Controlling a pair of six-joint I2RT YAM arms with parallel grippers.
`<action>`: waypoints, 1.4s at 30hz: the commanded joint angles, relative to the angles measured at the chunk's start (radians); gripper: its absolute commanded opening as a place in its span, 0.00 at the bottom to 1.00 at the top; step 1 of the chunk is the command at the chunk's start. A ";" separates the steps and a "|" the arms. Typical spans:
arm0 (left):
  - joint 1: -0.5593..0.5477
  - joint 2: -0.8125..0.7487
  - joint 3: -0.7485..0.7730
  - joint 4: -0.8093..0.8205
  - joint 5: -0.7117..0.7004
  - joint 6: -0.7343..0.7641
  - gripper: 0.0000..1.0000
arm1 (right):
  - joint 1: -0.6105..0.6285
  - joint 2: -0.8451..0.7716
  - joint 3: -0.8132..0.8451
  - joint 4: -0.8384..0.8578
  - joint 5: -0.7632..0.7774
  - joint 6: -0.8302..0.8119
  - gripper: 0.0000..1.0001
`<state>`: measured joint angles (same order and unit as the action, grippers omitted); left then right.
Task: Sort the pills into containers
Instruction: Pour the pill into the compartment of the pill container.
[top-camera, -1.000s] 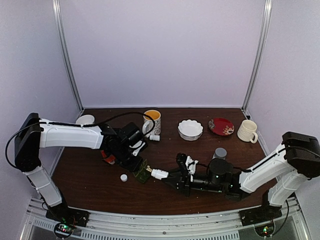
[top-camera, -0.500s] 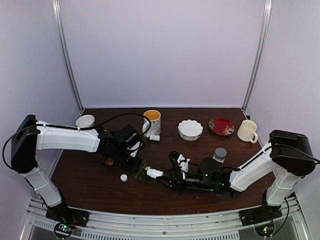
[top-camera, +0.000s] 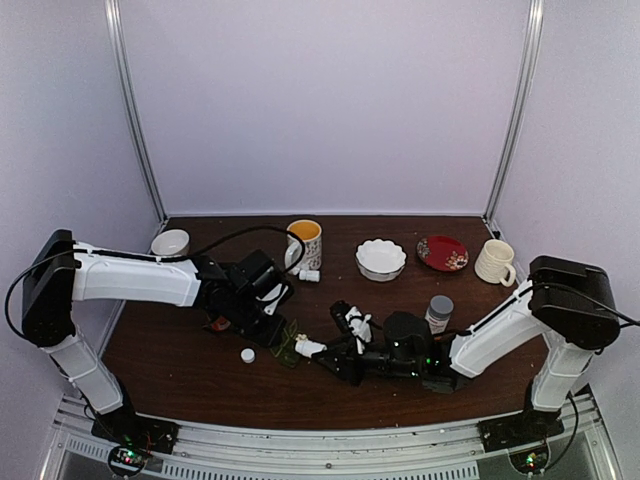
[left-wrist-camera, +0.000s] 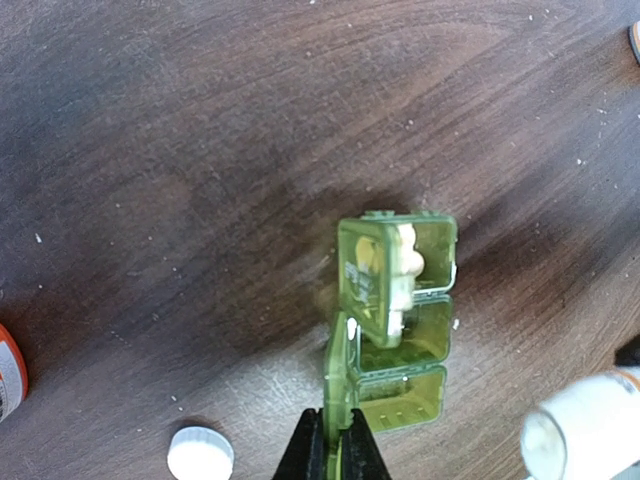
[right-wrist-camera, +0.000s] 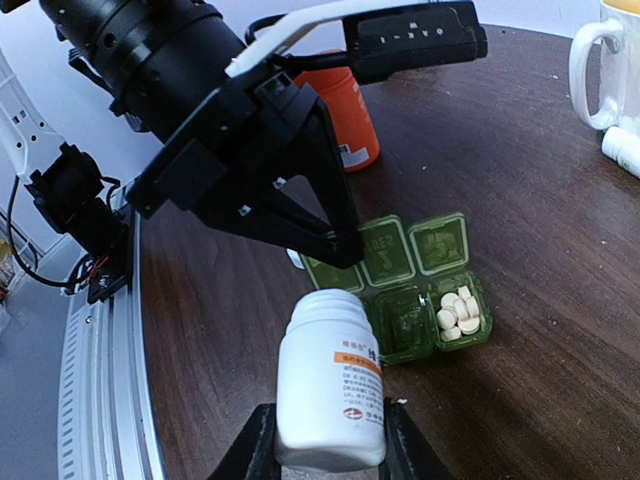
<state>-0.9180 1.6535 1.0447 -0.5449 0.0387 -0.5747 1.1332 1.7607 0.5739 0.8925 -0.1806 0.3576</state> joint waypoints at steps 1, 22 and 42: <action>-0.009 -0.006 -0.003 0.048 0.017 0.007 0.04 | -0.013 0.000 0.043 -0.081 0.023 0.035 0.00; -0.024 0.003 0.006 0.046 0.025 0.027 0.03 | -0.032 0.041 0.110 -0.200 0.025 0.044 0.00; -0.024 0.009 0.011 0.046 0.027 0.032 0.02 | -0.031 0.037 0.148 -0.283 0.029 0.023 0.00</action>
<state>-0.9371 1.6550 1.0447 -0.5388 0.0578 -0.5583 1.1053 1.8038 0.7040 0.6247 -0.1745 0.3916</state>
